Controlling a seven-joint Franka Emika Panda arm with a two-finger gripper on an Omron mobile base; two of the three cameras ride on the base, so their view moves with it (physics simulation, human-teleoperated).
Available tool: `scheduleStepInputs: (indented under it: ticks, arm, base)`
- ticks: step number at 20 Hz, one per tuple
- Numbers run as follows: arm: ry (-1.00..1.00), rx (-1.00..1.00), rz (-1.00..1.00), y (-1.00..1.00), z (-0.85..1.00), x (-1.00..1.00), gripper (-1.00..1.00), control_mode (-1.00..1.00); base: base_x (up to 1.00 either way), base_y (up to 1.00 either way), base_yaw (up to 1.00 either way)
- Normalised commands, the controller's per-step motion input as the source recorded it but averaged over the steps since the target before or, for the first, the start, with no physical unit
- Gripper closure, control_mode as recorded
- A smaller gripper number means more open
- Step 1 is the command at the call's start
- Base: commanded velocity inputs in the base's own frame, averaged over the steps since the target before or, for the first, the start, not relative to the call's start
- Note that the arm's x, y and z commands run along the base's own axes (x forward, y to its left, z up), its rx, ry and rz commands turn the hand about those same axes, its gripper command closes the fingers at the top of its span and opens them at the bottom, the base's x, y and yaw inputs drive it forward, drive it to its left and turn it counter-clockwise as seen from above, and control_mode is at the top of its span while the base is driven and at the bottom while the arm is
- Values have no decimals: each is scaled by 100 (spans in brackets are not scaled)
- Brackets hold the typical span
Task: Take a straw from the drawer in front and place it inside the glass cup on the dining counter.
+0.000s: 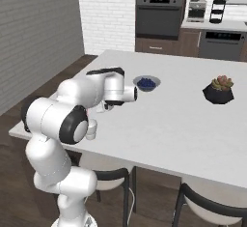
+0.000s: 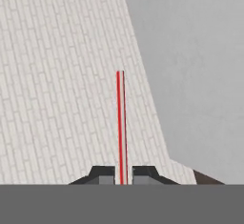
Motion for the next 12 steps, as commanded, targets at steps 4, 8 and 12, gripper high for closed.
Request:
scheduleStepInputs:
  ticks: [4, 8, 12]
  arm:
    - [0, 0, 0, 0, -21, 18, 100, -100]
    - [0, 0, 0, 0, -22, 19, 100, -100]
    - [-1, 0, 0, 0, -23, 13, 100, -100]
  base:
    - [0, 0, 0]
    - [0, 0, 0]
    - [0, 0, 0]
